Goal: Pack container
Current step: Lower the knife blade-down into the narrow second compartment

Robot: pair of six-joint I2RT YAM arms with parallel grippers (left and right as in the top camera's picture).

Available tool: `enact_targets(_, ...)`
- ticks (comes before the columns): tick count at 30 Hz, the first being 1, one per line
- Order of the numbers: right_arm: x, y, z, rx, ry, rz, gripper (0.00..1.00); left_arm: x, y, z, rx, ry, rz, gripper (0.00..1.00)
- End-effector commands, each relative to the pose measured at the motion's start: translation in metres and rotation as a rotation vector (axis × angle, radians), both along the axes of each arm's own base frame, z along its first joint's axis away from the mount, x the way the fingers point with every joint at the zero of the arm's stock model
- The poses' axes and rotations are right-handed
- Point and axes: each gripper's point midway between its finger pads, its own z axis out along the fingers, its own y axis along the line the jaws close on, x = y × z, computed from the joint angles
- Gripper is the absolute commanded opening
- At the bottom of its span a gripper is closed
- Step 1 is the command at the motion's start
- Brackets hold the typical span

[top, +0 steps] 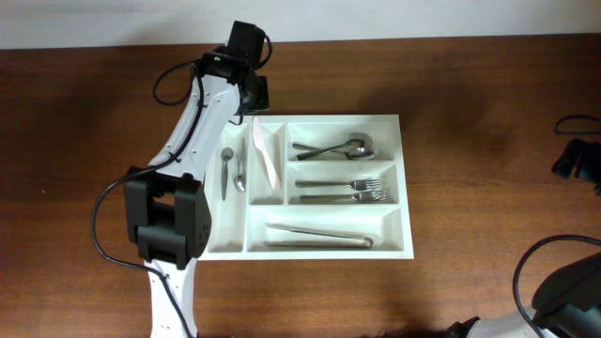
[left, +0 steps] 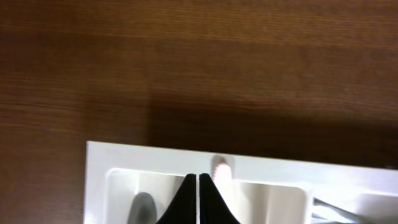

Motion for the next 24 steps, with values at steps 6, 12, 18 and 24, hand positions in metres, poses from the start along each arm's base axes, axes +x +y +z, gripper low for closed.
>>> enact_targets(6, -0.001, -0.002, -0.004, 0.005, 0.010, -0.011, 0.99, 0.008, 0.022, -0.009, 0.022, -0.003, 0.042, 0.02)
enact_targets(12, -0.001, -0.002, -0.004, 0.005, 0.010, -0.011, 0.99, 0.007, 0.004, -0.024, -0.056, 0.035, 0.003, 0.02)
enact_targets(18, -0.001, -0.002, -0.004, 0.005, 0.010, -0.011, 0.99, 0.009, -0.001, -0.033, -0.076, 0.043, -0.008, 0.02)
enact_targets(24, -0.001, -0.002, -0.004, 0.005, 0.010, -0.011, 0.99, 0.006, -0.006, -0.050, -0.095, 0.084, -0.017, 0.02)
